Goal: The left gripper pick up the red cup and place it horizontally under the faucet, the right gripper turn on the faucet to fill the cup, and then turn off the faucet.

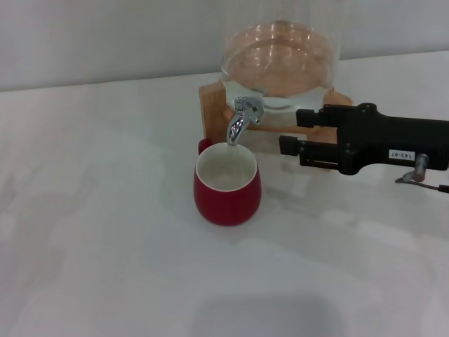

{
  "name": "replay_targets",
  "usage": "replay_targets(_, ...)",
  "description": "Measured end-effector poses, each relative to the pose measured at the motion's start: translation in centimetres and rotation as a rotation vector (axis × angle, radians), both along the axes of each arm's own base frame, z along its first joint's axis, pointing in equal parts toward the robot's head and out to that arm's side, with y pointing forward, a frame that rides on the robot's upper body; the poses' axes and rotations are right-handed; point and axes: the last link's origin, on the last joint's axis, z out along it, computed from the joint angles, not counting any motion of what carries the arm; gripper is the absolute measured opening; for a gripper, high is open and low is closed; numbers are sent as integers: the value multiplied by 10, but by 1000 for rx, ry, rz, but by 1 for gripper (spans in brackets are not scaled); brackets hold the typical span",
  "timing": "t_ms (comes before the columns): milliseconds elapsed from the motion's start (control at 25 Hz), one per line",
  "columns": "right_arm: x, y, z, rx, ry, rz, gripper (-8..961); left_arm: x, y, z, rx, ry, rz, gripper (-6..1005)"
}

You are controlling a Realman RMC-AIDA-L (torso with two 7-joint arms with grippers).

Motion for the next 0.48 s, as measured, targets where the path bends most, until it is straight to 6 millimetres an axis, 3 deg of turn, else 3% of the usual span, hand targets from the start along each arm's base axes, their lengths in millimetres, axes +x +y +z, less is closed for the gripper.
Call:
replay_targets(120, -2, -4, -1, -16, 6, 11, 633, -2, -1, 4, 9, 0, 7, 864)
replay_targets(480, -27, -1, -33, -93, -8, 95, 633, 0, 2, 8, 21, -7, 2, 864)
